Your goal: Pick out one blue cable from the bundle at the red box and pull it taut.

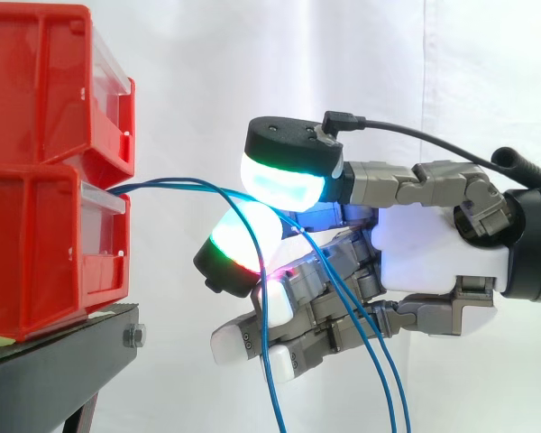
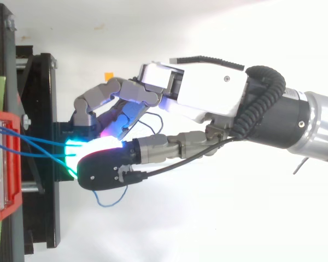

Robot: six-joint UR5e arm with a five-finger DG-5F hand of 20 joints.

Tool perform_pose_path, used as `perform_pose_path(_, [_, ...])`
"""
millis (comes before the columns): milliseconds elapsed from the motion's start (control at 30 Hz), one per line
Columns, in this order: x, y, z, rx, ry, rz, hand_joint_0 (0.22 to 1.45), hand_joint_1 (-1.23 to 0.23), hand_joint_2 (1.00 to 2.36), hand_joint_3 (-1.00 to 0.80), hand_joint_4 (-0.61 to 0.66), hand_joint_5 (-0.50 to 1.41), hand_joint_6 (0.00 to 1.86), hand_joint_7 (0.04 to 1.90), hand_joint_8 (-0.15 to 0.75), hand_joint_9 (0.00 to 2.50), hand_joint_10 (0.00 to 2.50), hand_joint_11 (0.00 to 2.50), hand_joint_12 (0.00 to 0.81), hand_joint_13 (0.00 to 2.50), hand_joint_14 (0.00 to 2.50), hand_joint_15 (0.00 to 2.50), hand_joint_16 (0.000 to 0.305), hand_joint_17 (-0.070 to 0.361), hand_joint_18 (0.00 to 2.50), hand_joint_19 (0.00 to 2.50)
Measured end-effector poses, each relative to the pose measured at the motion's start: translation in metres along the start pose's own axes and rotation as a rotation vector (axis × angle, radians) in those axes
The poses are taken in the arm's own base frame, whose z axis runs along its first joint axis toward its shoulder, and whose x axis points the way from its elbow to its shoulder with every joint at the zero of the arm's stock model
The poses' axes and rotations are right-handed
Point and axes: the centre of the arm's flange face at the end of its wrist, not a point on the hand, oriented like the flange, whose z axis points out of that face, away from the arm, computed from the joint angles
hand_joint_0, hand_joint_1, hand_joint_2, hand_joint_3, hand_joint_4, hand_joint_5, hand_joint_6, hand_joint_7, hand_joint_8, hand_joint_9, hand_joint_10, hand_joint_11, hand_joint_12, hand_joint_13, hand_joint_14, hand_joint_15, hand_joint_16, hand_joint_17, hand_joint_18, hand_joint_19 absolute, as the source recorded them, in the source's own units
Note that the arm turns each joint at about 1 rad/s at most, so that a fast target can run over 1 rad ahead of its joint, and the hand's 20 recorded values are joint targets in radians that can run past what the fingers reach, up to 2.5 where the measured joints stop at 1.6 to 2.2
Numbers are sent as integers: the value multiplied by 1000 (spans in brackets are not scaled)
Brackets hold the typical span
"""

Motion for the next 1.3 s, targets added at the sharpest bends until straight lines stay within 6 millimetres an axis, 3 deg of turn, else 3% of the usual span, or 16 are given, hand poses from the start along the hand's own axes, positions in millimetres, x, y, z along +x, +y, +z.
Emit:
perform_pose_path(667, [0, 0, 0, 1, -1, 0, 633, -821, 1012, -353, 119, -191, 894, 1022, 247, 881, 21, 593, 326, 699, 10, 250, 51, 116, 588, 471])
perform_pose_path(767, [0, 0, 0, 1, -1, 0, 593, -721, 1000, -500, 143, -189, 892, 1011, 254, 913, 19, 596, 325, 708, 10, 248, 51, 115, 595, 479])
perform_pose_path(967, [0, -1, 0, 1, -1, 0, 527, -509, 1000, -500, 145, -182, 879, 992, 262, 934, 20, 586, 335, 728, 10, 241, 53, 120, 617, 485])
perform_pose_path(1067, [0, -1, 0, 1, -1, 0, 569, -420, 1000, -500, 129, -176, 865, 1023, 253, 941, 20, 580, 325, 722, 10, 248, 51, 115, 601, 495])
perform_pose_path(1133, [0, -1, 0, 1, -1, 0, 608, -410, 1000, -498, 115, -173, 862, 1045, 254, 959, 21, 585, 323, 726, 12, 245, 50, 112, 597, 507])
perform_pose_path(1300, [0, -1, 0, 1, -1, 0, 598, -468, 1018, -277, 107, -171, 867, 1063, 261, 948, 19, 589, 328, 724, 10, 252, 50, 113, 594, 517])
